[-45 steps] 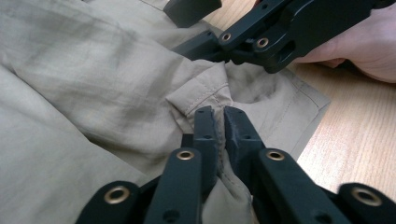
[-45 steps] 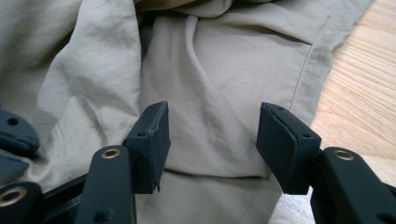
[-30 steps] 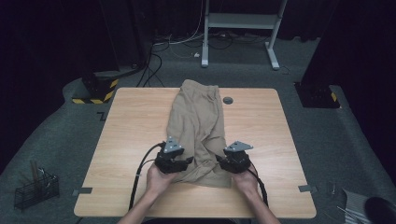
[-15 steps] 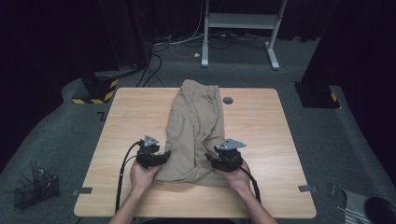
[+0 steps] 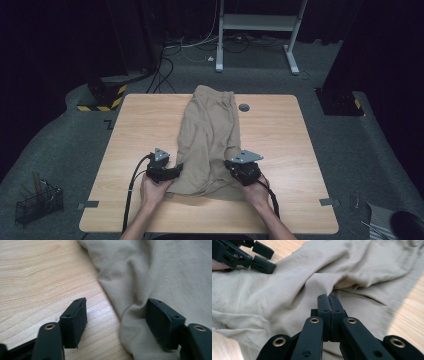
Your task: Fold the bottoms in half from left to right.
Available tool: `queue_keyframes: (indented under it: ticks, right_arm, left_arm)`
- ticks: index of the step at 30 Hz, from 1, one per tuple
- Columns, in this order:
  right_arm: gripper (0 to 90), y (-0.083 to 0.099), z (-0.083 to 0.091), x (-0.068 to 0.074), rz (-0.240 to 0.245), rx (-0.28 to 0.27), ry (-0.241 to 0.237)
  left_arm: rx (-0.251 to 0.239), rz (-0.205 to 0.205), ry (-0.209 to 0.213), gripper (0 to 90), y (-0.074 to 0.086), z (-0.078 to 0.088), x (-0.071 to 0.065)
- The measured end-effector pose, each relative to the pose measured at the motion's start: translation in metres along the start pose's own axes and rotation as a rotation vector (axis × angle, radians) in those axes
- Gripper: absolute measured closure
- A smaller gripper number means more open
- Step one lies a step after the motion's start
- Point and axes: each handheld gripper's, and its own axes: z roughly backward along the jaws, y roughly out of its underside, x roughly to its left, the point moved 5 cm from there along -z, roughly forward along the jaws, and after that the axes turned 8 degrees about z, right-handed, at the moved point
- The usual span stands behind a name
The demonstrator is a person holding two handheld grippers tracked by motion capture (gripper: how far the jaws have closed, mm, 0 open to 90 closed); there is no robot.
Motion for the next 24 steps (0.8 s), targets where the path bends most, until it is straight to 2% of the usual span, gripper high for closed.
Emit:
queue_keyframes:
  ticks: [5, 8, 13, 15, 17, 19, 22, 24]
  right_arm:
    - [89.7, 0.002, 0.025, -0.01, -0.012, -0.003, 0.032]
    - [89.7, 0.008, 0.033, -0.018, -0.041, 0.0, 0.045]
    - [89.5, 0.027, 0.027, -0.025, -0.076, 0.055, 0.059]
    - [89.0, 0.037, 0.019, -0.029, -0.103, 0.098, 0.058]
    - [83.7, 0.046, 0.011, -0.032, -0.126, 0.142, 0.06]
    - [73.7, 0.051, 0.006, -0.034, -0.148, 0.166, 0.051]
    - [63.5, 0.053, 0.007, -0.031, -0.174, 0.166, 0.035]
    - [61.2, 0.055, 0.007, -0.028, -0.173, 0.162, 0.042]
  left_arm:
    - [-0.006, 0.006, 0.002, 29.8, 0.001, 0.001, 0.001]
    - [-0.007, 0.006, 0.003, 28.5, 0.001, 0.001, 0.001]
    - [-0.011, 0.01, 0.003, 28.8, 0.002, 0.001, 0.001]
    - [-0.012, 0.017, 0.006, 28.8, 0.002, 0.001, 0.002]
    - [-0.012, 0.022, 0.005, 28.8, 0.002, 0.002, 0.002]
    - [-0.013, 0.021, -0.003, 28.7, 0.002, 0.002, 0.002]
    - [-0.013, 0.017, -0.01, 28.3, 0.003, 0.002, 0.002]
    - [-0.013, 0.019, -0.008, 28.0, 0.003, 0.002, 0.002]
